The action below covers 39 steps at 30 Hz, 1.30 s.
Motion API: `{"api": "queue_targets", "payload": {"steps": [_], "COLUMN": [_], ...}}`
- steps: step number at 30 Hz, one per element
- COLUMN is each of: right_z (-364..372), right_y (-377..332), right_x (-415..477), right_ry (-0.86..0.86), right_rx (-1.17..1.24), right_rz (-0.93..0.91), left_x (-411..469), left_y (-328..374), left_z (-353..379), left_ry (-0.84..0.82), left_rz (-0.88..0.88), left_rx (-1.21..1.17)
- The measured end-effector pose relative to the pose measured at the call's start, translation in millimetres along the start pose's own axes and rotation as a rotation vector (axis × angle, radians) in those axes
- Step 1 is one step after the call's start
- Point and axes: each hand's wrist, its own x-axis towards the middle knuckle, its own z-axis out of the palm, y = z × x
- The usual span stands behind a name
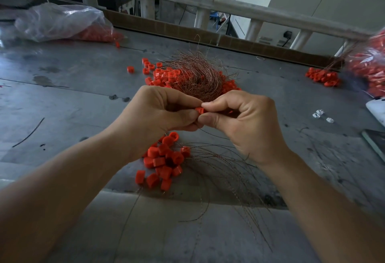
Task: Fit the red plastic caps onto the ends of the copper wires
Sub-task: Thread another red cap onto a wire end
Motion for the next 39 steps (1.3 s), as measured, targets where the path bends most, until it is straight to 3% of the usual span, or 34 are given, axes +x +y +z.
{"api": "queue_targets", "payload": {"steps": [4,7,26,31,35,39], "right_z": [0,-1,-1,-3,-4,-2], "right_y": [0,0,2,-1,0,0], "right_x": [-1,-1,-1,-1,2,1], "right_ry": [0.01,0.031,-0.016,-0.126,-0.274,-0.244], "right_rx": [-0.052,-0.034,0.09,0.157,0.022,-0.043], "right_rz": [-0.057,-0.084,-0.046,0.005,-0.039,-0.066], "left_x": [-1,0,0,-1,-1,-2], "left_y": [-1,-1,-1,1,0,1], "left_z": [1,-1,-4,-10,-12,-10], "left_ry": [0.017,-0.027,-0.102,-0.214,-0.239,-0.266], "left_rz": [0.029,-0.043,-0.094,-0.116,-0.133,-0.128], "left_rx": [0.031,-0.065,-0.112,-0.16,-0.153,-0.201]}}
